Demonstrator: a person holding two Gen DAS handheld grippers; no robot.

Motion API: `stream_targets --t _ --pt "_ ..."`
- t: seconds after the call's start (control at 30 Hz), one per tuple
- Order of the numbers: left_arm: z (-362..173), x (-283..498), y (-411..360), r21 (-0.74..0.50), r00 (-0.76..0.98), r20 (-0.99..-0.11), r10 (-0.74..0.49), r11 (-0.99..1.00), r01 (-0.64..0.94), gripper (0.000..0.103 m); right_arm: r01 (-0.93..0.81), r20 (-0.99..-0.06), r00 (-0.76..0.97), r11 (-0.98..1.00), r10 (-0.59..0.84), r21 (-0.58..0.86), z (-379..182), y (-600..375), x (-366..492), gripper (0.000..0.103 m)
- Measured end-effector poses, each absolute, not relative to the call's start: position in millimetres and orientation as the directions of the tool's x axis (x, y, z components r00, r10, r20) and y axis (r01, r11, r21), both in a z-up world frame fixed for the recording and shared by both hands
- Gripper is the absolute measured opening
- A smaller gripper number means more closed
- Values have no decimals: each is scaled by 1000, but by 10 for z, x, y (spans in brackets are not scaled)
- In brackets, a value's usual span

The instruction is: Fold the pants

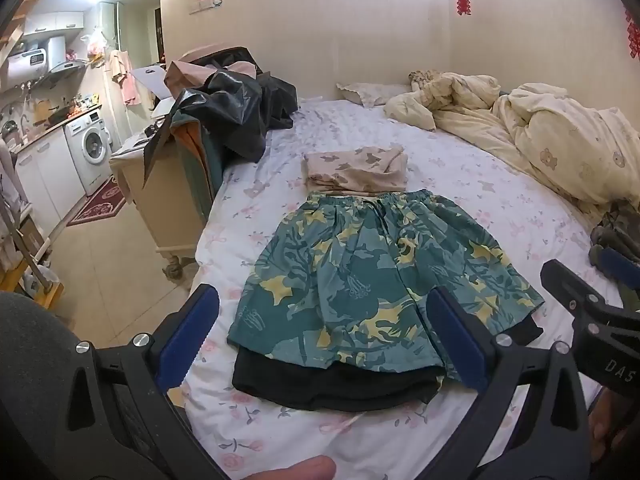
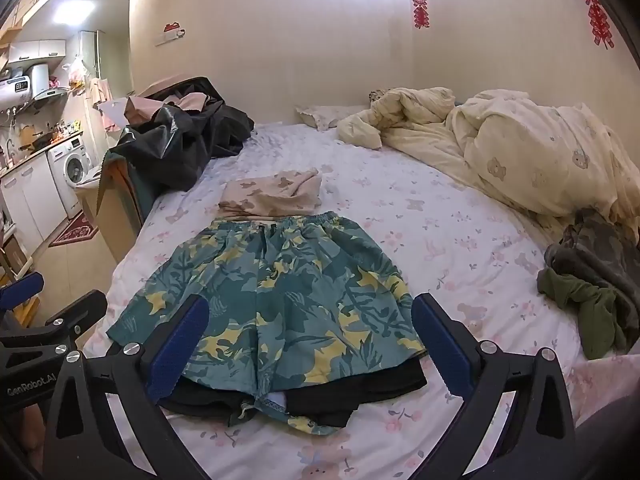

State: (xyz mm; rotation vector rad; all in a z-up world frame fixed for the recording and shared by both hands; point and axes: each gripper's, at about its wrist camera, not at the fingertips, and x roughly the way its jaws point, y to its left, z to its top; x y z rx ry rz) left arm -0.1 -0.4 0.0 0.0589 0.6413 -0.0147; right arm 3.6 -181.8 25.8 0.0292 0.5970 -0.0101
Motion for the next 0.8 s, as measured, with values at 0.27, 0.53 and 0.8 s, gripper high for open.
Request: stream_targets --t 0.27,0.53,0.8 --pt "-10 36 -34 44 801 -599 5 999 27 102 18 -567 824 999 1 28 254 -1814 34 103" --pt "-13 38 -35 43 802 -598 4 999 27 102 18 -568 823 999 3 32 254 -1825 34 103" --pt "-7 35 -26 40 802 -598 2 999 27 102 19 -568 823 999 3 34 252 -1829 15 103"
